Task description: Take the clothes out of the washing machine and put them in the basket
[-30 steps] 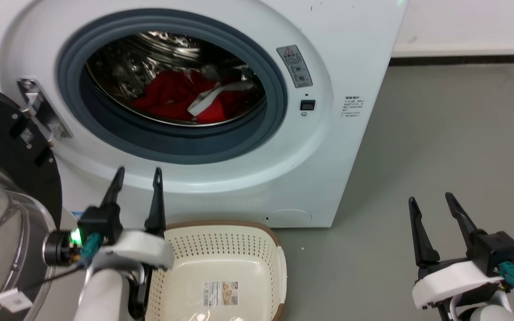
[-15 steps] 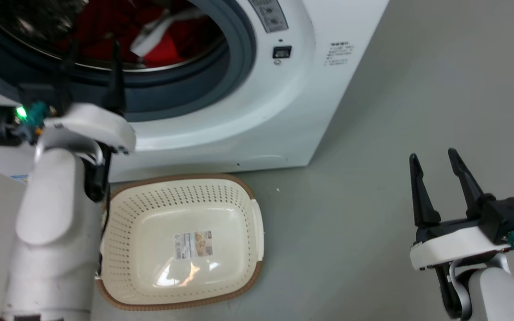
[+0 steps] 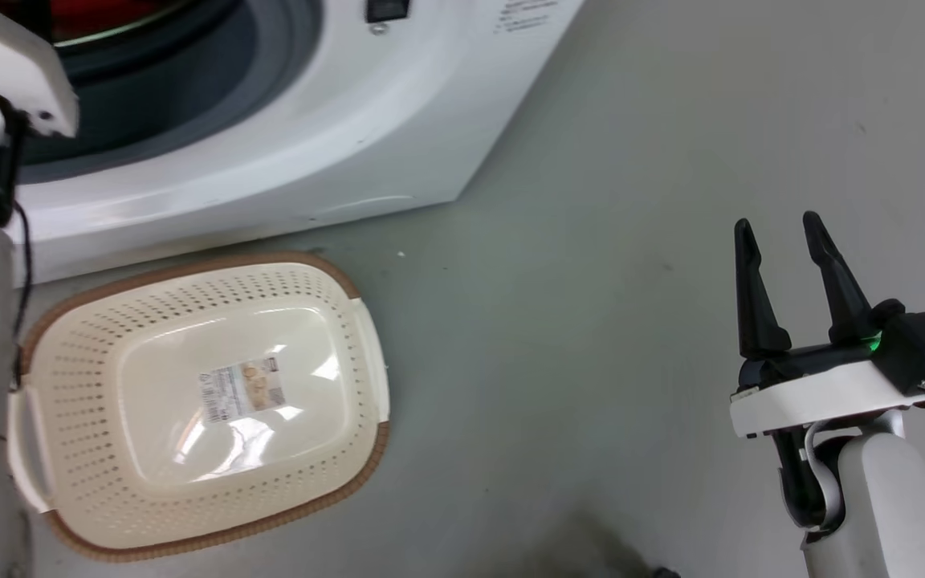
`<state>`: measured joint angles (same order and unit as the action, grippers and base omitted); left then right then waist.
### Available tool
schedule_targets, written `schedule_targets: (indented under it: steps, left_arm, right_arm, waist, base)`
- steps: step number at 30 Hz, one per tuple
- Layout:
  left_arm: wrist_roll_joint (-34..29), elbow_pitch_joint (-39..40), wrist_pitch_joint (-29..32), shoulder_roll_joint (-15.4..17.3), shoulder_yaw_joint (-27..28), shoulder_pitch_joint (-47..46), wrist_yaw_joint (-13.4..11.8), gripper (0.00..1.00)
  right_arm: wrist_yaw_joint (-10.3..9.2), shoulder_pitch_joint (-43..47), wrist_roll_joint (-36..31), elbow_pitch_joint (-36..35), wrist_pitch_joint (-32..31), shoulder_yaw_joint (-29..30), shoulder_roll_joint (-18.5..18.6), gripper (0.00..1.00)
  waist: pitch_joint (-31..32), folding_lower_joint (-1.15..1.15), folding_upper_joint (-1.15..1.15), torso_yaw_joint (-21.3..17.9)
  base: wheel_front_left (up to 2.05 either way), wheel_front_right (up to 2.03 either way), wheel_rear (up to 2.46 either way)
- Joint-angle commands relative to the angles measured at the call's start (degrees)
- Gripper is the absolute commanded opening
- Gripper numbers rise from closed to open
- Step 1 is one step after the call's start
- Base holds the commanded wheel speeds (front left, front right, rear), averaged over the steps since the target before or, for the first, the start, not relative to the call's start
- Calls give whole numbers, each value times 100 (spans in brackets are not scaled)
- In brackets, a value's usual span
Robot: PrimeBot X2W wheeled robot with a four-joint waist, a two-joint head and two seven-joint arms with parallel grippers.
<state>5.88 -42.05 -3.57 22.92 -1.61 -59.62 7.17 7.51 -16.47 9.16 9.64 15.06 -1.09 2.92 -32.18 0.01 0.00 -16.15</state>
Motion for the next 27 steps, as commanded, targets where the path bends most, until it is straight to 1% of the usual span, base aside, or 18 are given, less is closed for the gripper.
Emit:
schedule_targets:
  steps: [1,8,9,15,22,27]
  left_arm:
    - [21,-102,127,184,-91,-227,16,100]
    - [216,-365,814,762,-676,-975,30,100]
    - [216,-365,814,762,-676,-975,30,100]
    - [481,-455,1544,1244,-1299,-1546,28,100]
    - [817,-490,2574,1744,-2102,-1862,29,100]
    - [1126,-443,3181,1941,-2402,-1969,29,100]
  right_arm:
    - [-4,-92,123,-33,10,-44,-7,100]
    - [-4,-109,403,-89,13,-214,-8,100]
    - [-4,-109,403,-89,13,-214,-8,100]
    - [-4,-138,534,-118,12,-325,-8,100]
    - [-4,-131,623,-139,13,-442,-6,100]
    - [-4,-159,690,-166,13,-467,-6,100]
  waist:
    - [-340,-1,0,-368]
    - [-637,-1,0,-724]
    - [-637,-1,0,-724]
    - [-817,-1,0,-925]
    - [-938,-1,0,-1053]
    - [-1033,-1,0,-1076]
  base:
    - [0,0,0]
    - [0,0,0]
    - [0,0,0]
    - [0,0,0]
    - [0,0,0]
    - [0,0,0]
